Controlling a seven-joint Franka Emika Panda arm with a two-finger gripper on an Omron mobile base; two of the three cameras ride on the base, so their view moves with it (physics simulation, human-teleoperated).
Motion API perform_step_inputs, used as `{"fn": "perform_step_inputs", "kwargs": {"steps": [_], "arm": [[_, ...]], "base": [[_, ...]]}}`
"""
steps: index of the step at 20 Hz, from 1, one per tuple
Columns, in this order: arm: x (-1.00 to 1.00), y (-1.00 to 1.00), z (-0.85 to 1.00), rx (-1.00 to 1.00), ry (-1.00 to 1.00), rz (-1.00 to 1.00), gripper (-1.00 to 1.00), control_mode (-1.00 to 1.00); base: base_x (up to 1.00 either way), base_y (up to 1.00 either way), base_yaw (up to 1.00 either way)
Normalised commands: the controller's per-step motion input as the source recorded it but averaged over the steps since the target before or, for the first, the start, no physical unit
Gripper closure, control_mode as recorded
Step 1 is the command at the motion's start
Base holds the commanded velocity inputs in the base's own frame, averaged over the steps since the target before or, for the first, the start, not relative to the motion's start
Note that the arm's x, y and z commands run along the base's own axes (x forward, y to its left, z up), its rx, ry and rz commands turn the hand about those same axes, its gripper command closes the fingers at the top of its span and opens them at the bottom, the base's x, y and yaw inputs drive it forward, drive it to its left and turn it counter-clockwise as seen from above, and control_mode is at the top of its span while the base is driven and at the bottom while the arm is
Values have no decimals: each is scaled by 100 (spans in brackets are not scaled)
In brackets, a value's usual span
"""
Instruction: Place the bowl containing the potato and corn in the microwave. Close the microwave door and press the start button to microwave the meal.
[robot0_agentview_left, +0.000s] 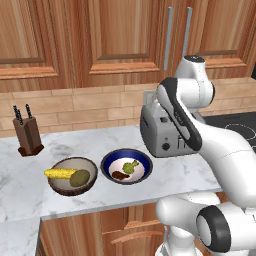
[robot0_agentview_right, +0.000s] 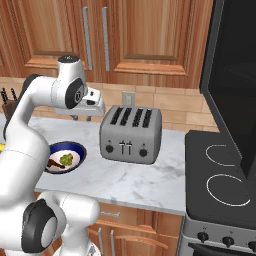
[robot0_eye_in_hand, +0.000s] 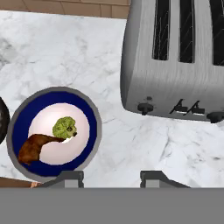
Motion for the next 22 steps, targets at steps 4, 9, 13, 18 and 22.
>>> {"fn": "perform_step_inputs", "kwargs": {"steps": [4, 9, 13, 18, 22], "arm": [[-6, 20, -20, 0, 3, 0, -100, -100], [-12, 43, -15, 0, 1, 0, -100, -100], [-13, 51, -18, 0, 0, -3, -100, -100], [-2, 41, -19, 4, 0, 0, -100, -100], [3, 40, -38, 5, 7, 5, -100, -100]], "base": [[0, 0, 0], [0, 0, 0], [0, 0, 0], [0, 0, 0], [0, 0, 0]]}}
